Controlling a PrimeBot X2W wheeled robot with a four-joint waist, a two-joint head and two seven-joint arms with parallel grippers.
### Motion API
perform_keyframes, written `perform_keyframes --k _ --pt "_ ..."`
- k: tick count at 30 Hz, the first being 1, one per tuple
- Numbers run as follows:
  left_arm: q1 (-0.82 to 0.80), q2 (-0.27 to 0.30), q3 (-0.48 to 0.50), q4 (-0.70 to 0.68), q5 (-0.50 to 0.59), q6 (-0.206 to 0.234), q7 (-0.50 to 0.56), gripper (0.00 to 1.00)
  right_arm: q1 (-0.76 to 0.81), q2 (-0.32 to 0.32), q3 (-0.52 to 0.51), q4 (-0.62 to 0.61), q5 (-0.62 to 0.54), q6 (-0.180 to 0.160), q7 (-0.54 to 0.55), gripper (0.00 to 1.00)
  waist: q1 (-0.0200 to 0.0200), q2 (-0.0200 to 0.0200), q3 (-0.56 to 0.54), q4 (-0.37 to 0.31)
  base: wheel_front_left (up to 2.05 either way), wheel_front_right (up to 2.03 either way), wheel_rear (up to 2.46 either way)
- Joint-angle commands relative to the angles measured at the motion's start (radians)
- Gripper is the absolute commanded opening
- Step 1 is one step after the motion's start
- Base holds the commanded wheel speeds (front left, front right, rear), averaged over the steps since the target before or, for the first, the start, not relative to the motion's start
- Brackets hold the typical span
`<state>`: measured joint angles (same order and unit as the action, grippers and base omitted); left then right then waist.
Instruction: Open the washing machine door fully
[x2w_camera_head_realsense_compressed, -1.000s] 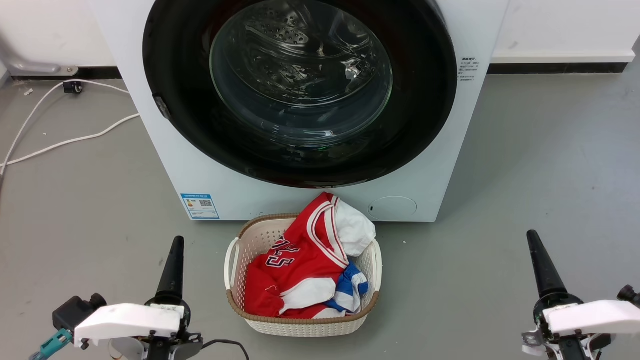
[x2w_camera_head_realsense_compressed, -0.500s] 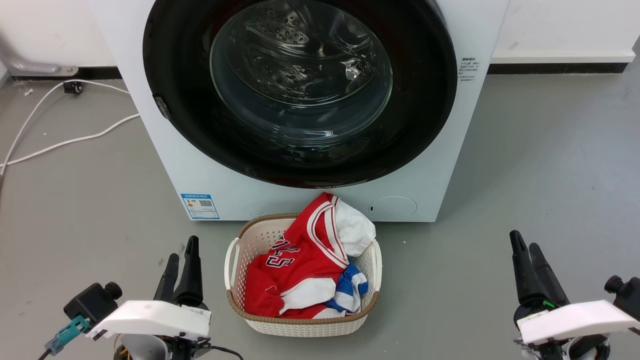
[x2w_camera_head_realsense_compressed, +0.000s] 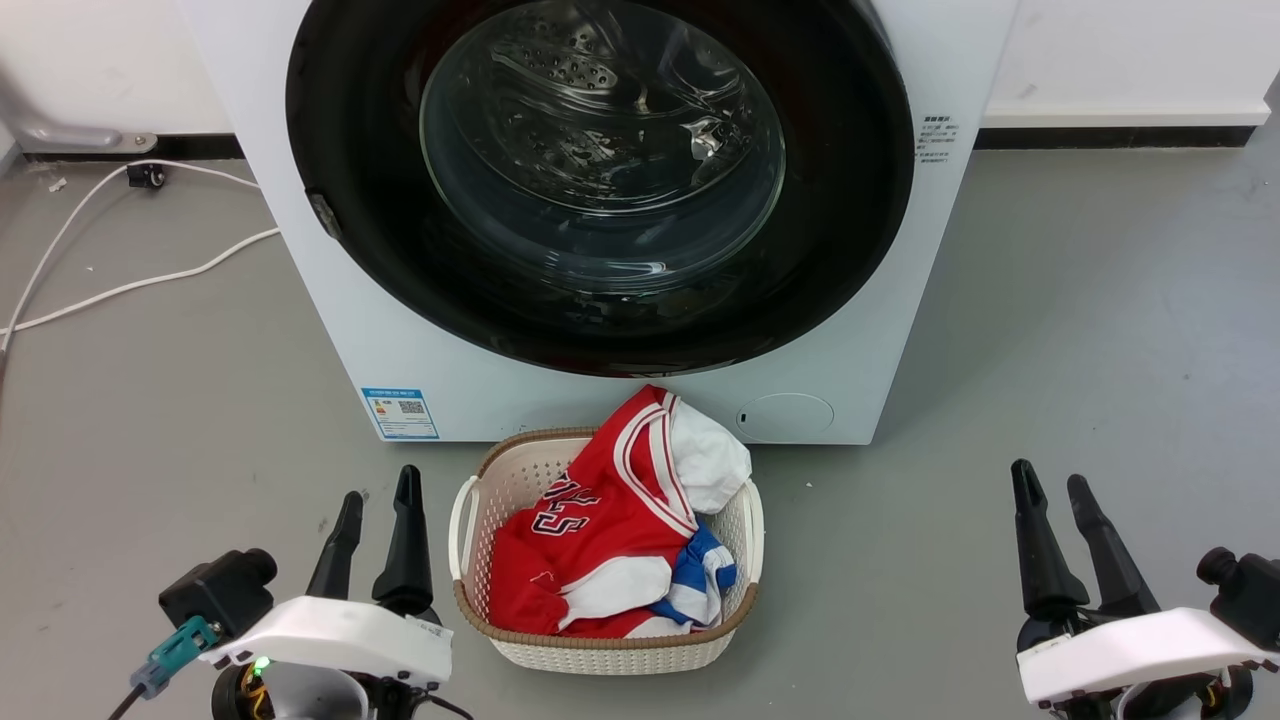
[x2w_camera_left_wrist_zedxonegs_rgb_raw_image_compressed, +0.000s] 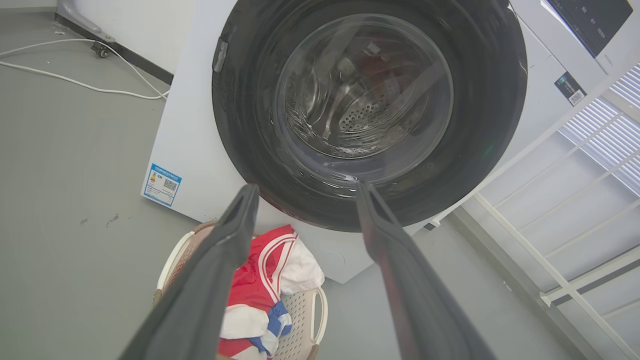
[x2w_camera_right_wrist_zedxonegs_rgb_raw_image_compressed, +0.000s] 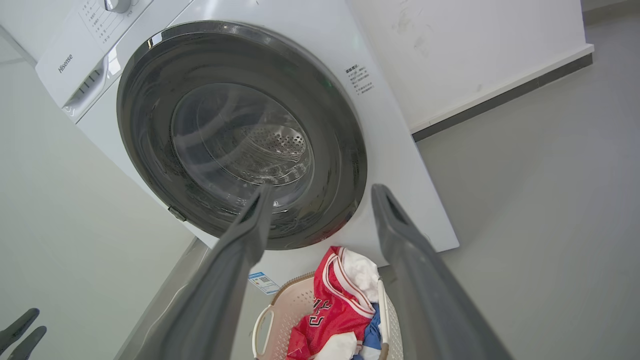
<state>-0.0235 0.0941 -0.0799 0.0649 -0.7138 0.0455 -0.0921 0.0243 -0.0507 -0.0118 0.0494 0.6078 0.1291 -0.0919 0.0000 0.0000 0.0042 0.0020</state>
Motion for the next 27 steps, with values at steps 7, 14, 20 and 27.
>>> perform_keyframes --k 7,14,20,27 --pt "0.008 0.020 -0.033 -0.028 0.105 0.023 -0.030 1.00 0.012 -0.001 -0.001 -0.039 -0.110 0.002 -0.031 1.00 0.0000 0.0000 -0.003 0.000 0.00 0.00 0.00" --pt "0.020 0.027 -0.054 -0.039 0.181 0.034 -0.049 1.00 0.028 -0.001 0.002 -0.054 -0.178 0.002 -0.050 1.00 0.0000 0.0000 -0.007 0.001 0.00 0.00 0.00" --pt "0.032 0.029 -0.065 -0.042 0.240 0.041 -0.065 1.00 0.040 0.000 0.001 -0.066 -0.222 0.002 -0.067 1.00 0.0000 0.0000 -0.009 0.001 0.00 0.00 0.00" --pt "0.043 0.026 -0.073 -0.045 0.309 0.045 -0.082 1.00 0.053 0.000 -0.001 -0.083 -0.272 0.002 -0.083 1.00 0.0000 0.0000 -0.010 0.002 0.00 0.00 0.00"
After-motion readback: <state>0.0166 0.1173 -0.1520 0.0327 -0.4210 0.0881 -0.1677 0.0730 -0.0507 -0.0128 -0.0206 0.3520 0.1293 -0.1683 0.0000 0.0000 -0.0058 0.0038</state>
